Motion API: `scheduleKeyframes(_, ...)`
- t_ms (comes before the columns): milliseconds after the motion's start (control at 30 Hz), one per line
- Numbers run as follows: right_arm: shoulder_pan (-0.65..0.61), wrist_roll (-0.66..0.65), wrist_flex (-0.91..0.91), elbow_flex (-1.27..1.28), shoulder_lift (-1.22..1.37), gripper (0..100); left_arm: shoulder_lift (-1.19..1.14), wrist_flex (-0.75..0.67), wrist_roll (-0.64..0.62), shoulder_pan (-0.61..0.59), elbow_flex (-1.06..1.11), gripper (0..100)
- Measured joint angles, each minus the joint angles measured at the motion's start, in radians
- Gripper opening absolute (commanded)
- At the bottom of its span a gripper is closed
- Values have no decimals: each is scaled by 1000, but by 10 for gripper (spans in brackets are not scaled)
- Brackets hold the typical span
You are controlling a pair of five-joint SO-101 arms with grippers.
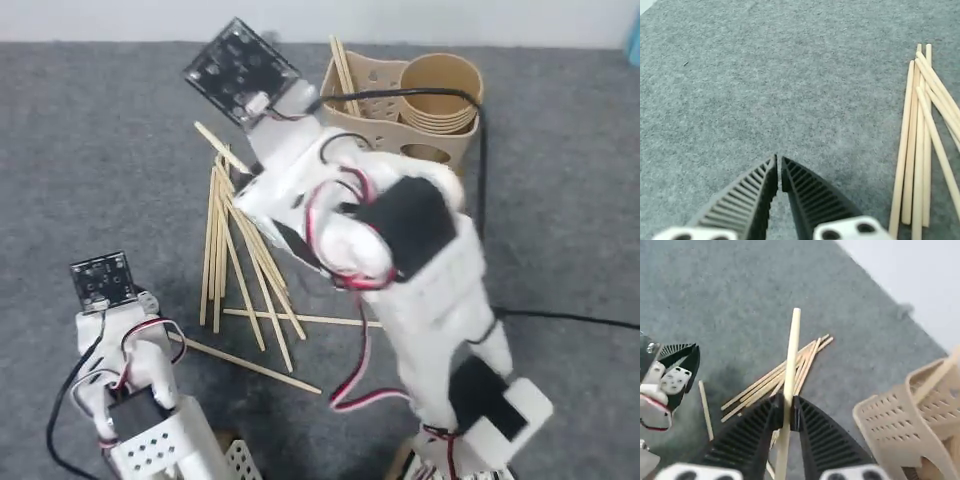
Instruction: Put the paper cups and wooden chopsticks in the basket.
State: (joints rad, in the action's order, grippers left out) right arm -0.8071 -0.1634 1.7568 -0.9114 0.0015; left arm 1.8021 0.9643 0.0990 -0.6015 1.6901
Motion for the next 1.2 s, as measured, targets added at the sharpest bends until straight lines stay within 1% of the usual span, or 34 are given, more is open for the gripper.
scheduleKeyframes(133, 52, 0, 0, 3, -32, 7, 0, 0, 0, 0, 0, 16)
scheduleKeyframes(333, 54, 12, 2, 63, -132, 8, 0, 0, 0, 2, 0, 16)
scheduleKeyframes(500, 54, 20, 0, 215, -267, 8, 0, 0, 0, 0, 0, 16)
scheduleKeyframes(600, 51, 23, -38, 361, -358, 8, 0, 0, 0, 0, 0, 16)
scheduleKeyframes(733, 52, 23, -195, 637, -531, 8, 0, 0, 0, 2, 0, 16)
scheduleKeyframes(933, 127, 23, -560, 1102, -789, 7, 0, 0, 0, 0, 0, 16)
scheduleKeyframes(1033, 172, 23, -692, 1221, -838, 7, 0, 0, 0, 0, 0, 16)
scheduleKeyframes(1200, 249, 23, -891, 1333, -845, 8, 0, 0, 0, 2, 0, 16)
